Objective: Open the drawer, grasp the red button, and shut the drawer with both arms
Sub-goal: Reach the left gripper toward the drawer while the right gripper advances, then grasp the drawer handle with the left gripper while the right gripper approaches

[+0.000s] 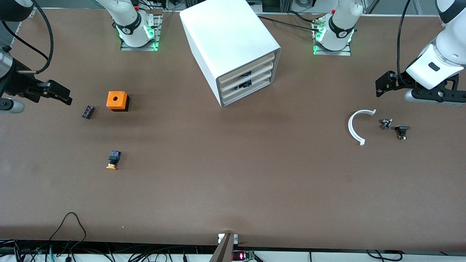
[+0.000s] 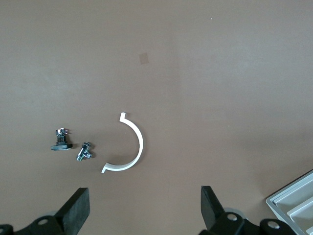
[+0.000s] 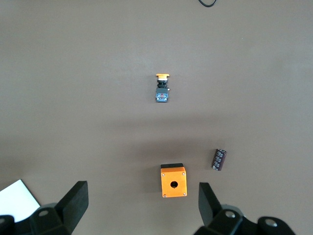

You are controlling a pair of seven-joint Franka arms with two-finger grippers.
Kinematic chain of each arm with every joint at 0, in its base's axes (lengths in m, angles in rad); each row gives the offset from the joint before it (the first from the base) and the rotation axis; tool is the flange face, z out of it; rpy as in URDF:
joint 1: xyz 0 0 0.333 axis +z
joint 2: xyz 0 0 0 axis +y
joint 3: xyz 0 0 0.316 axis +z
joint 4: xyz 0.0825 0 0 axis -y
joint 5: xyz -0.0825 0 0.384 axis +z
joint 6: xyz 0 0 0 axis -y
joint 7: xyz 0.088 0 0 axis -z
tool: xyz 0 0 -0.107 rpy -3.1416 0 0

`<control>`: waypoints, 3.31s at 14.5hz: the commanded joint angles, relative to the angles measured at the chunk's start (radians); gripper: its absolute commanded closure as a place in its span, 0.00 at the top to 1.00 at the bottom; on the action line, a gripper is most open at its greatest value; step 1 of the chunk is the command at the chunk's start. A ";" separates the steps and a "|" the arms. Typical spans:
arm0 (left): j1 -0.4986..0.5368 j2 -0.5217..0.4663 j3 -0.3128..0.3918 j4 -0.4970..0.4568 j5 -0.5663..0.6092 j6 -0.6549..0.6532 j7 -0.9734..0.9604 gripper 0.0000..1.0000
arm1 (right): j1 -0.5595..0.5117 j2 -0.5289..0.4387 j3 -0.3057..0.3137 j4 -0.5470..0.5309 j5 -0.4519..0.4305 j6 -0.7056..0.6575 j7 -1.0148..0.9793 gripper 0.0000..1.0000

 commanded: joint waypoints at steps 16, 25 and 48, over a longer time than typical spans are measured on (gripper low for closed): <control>-0.015 0.034 -0.016 0.061 -0.011 -0.088 0.056 1.00 | 0.012 0.023 0.004 0.015 -0.022 -0.020 0.004 1.00; -0.016 0.108 -0.016 0.068 -0.294 -0.435 0.224 1.00 | 0.063 0.126 0.005 0.014 -0.021 -0.034 -0.008 1.00; -0.028 0.419 -0.164 -0.446 -1.249 0.027 1.054 0.83 | 0.250 0.290 0.005 0.028 0.090 0.115 0.543 1.00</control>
